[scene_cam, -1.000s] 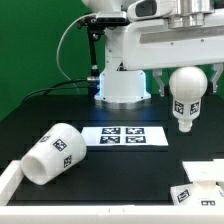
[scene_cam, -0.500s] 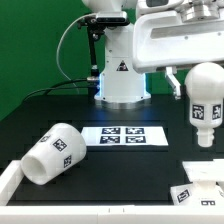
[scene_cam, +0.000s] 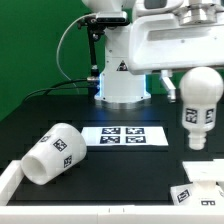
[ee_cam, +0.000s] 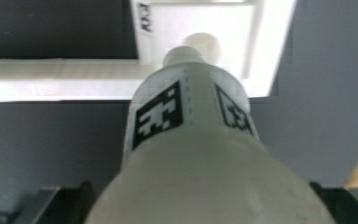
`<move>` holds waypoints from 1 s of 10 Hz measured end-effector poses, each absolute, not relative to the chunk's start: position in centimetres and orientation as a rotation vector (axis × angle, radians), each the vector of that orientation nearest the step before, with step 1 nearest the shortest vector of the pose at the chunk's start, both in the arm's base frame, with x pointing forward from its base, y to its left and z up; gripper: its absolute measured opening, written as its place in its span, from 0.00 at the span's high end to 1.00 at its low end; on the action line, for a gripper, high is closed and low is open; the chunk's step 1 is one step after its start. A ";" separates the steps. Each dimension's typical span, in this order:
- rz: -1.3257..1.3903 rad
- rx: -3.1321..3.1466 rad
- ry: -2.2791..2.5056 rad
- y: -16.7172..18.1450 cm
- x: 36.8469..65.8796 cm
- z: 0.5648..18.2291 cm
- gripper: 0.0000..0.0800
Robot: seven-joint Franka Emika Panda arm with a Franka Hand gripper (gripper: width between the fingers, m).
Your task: Assemble lamp
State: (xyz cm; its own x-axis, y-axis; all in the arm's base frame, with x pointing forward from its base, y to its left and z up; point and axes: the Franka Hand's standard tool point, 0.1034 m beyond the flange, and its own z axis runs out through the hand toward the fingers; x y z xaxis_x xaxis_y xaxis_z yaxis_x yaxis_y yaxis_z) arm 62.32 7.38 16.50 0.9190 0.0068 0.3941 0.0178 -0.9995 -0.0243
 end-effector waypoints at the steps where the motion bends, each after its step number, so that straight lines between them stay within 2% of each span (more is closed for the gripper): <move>1: -0.630 -3.053 -0.024 7.5 62.9 16.0 0.28; 2: -0.614 -3.057 -0.028 7.8 62.8 15.4 0.28; 4: -0.625 -3.053 -0.029 8.0 63.2 15.6 0.28; 10: -0.610 -3.056 -0.058 9.2 62.7 13.8 0.28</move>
Offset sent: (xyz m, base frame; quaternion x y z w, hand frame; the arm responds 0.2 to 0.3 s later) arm 0.0123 0.0050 0.0095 0.0144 0.0020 0.0248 0.9996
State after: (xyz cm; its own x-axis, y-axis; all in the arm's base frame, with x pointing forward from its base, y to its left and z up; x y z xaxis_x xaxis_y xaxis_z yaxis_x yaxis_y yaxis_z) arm 62.68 9.19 13.77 0.9227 0.0316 0.3842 0.0415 -0.9990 -0.0173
